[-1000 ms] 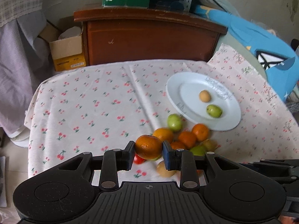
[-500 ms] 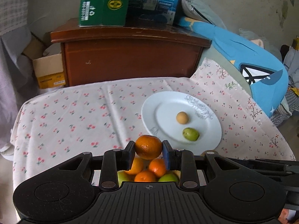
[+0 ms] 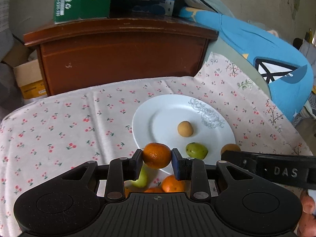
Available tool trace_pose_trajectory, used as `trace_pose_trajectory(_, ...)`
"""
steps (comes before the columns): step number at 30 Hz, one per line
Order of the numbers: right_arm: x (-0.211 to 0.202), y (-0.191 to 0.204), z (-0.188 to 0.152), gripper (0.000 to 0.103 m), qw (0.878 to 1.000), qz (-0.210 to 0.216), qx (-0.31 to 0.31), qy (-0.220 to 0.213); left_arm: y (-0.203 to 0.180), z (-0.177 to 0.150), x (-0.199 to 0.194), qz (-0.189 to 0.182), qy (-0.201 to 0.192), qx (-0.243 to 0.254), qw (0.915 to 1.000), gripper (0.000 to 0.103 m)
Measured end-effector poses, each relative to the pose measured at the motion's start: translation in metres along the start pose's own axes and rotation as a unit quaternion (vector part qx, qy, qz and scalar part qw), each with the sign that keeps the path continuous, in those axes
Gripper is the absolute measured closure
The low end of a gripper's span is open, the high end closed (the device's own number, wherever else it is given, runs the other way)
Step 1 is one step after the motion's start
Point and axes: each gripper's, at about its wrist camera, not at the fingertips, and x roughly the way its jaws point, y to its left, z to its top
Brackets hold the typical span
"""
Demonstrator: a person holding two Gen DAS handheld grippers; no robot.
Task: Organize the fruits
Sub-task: 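Carry the tangerine with the left tool onto the plate while the right tool places the brown fruit, then withdraw both open tools from the plate back to the fruit pile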
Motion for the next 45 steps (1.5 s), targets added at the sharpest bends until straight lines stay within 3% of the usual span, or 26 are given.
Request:
trace_pose_trajectory(14, 0.032, -0.022, 0.013, 0.072, 0.999, -0.014, 0.048, 0.022, -0.013, 0.007, 0.034, -0.015, 0.009, -0.003, 0.9998, 0.072)
trace_pose_trajectory(17, 0.030, -0.021, 0.016, 0.072, 0.999, -0.010, 0.049, 0.014, -0.014, 0.010, 0.029, -0.014, 0.000, -0.003, 0.9999, 0.054)
trace_pose_trajectory(21, 0.024, -0.019, 0.019, 0.070, 0.999, -0.005, 0.046, 0.002, -0.013, 0.013, 0.020, 0.013, -0.014, -0.003, 0.9998, 0.030)
trace_pose_trajectory(25, 0.020, -0.021, 0.020, 0.065, 0.999, -0.005, 0.045, -0.001, -0.008, 0.014, 0.014, 0.021, -0.014, -0.022, 0.9994, 0.017)
trace_pose_trajectory(30, 0.021, -0.021, 0.018, 0.061, 0.999, -0.005, 0.043, 0.006, -0.010, 0.012, 0.003, 0.030, -0.023, -0.024, 0.9990, 0.016)
trace_pose_trajectory(34, 0.019, -0.018, 0.015, 0.050, 0.999, -0.009, 0.034, 0.007, -0.009, 0.011, -0.011, 0.036, -0.036, -0.025, 0.9984, 0.014)
trace_pose_trajectory(37, 0.016, -0.015, 0.012, 0.050, 1.000, -0.004, 0.025, 0.006, -0.007, 0.009, -0.022, 0.034, -0.043, -0.032, 0.9980, 0.014)
trace_pose_trajectory(40, 0.015, -0.009, 0.010, 0.045, 1.000, 0.003, 0.010, 0.007, -0.005, 0.005, -0.029, 0.031, -0.034, -0.027, 0.9986, 0.014)
trace_pose_trajectory(45, 0.011, -0.004, 0.003, 0.038, 1.000, 0.024, 0.002, 0.013, -0.006, -0.004, -0.039, 0.059, -0.019, 0.002, 0.9981, 0.014)
